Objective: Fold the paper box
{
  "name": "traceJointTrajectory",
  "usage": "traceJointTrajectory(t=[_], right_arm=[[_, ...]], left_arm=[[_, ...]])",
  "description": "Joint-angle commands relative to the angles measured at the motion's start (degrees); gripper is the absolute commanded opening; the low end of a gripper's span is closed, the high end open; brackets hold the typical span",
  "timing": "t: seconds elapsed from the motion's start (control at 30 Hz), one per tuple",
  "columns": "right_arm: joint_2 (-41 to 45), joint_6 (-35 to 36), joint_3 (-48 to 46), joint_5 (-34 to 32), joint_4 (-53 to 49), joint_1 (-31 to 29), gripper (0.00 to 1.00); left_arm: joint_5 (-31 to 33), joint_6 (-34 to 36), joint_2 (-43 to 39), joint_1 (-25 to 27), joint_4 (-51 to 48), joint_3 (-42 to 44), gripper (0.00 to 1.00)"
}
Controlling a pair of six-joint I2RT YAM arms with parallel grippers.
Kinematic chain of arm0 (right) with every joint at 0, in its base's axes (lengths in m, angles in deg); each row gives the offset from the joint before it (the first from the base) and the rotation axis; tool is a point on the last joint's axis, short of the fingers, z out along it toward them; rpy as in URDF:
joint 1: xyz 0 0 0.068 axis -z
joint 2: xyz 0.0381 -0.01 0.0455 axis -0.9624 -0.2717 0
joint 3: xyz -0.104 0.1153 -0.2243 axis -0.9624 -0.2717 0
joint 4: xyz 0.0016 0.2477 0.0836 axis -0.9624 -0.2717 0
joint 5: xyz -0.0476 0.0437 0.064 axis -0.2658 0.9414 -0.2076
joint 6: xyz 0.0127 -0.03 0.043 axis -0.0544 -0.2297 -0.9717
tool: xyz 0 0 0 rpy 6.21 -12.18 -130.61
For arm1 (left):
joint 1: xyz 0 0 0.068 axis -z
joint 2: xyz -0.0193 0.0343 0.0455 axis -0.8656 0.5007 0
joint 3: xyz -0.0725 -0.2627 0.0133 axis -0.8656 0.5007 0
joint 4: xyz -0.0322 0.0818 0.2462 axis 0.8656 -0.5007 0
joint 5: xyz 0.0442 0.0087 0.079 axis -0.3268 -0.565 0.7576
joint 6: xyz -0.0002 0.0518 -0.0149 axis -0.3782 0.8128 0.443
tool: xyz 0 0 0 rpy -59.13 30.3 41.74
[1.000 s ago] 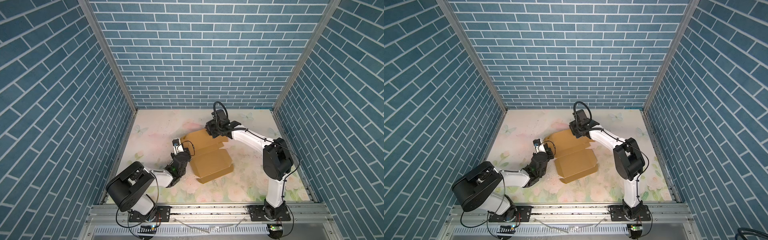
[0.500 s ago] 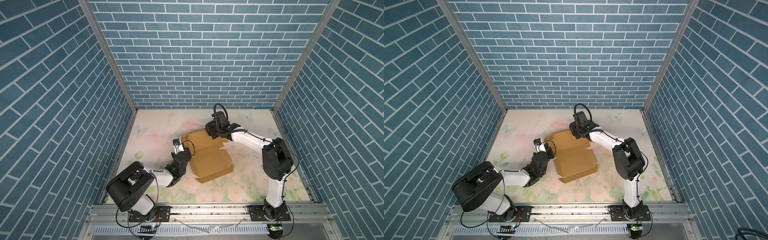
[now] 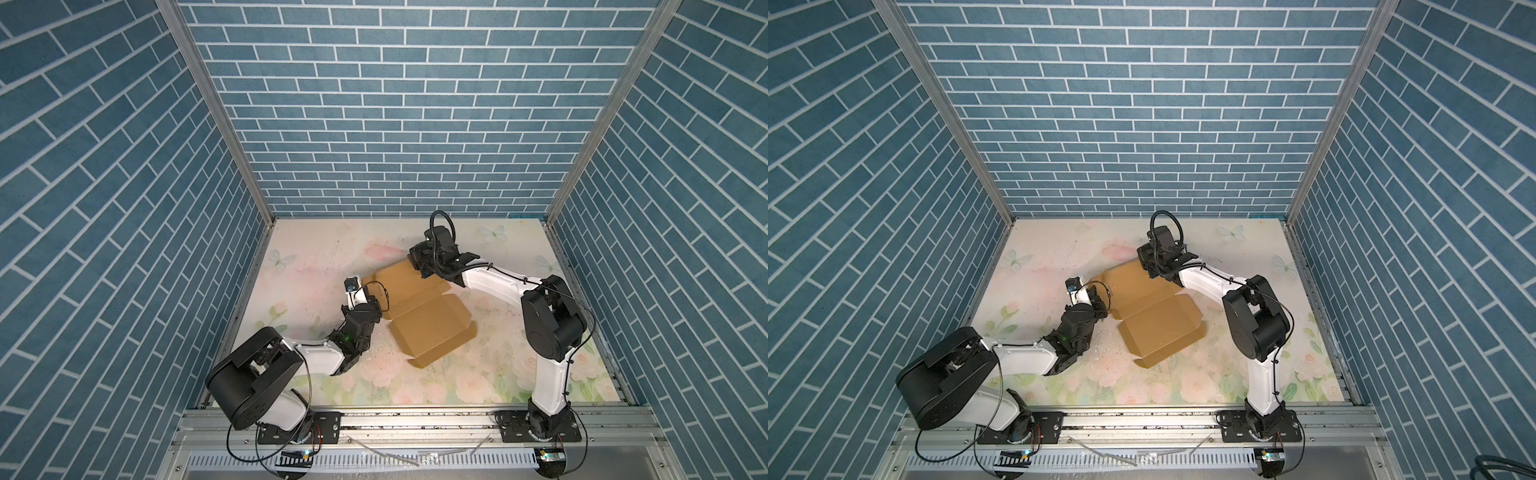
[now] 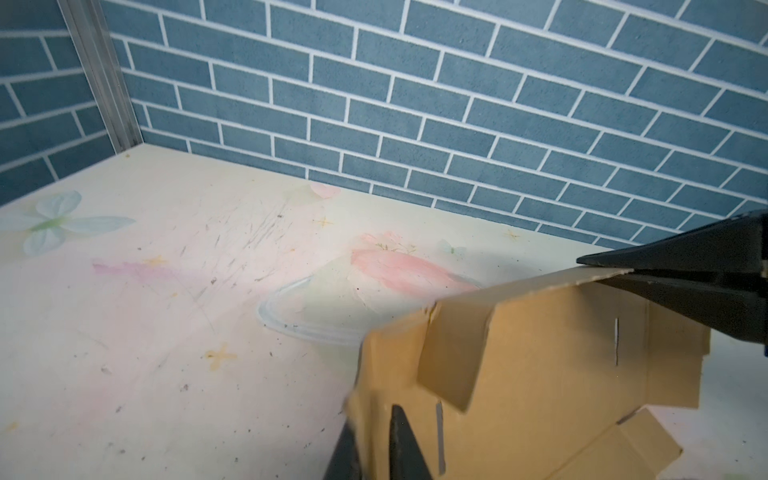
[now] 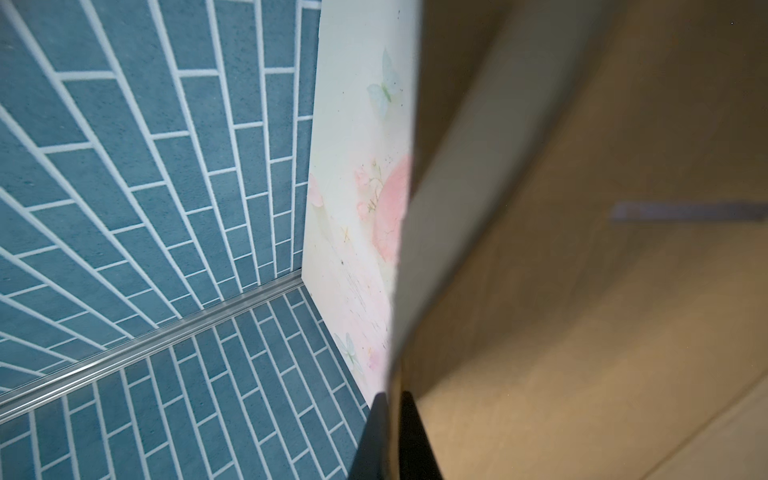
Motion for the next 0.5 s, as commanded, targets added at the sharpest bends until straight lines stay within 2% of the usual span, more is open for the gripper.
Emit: traceJointTrajectory(t=[0.0,0.27,0.47], right_arm=[[-0.6,-2.27,-2.21,-0.01,6.48,-0.24,0.09],[-1.33,-1.33,-2.0,2.67,10.12,-0.02,0.07],[-0.51,1.87,-1.65,4.5,10.32,0.45,0.06]], left_arm=[[0.7,-0.01,-2.26,0.41,-1.7,1.27,0.22],[1.58,-1.56,-10.07,0.41,-7.95,3.81,0.28],[-0.76,-1.48,-22.19,0.2,-22.05,3.84,0.39]])
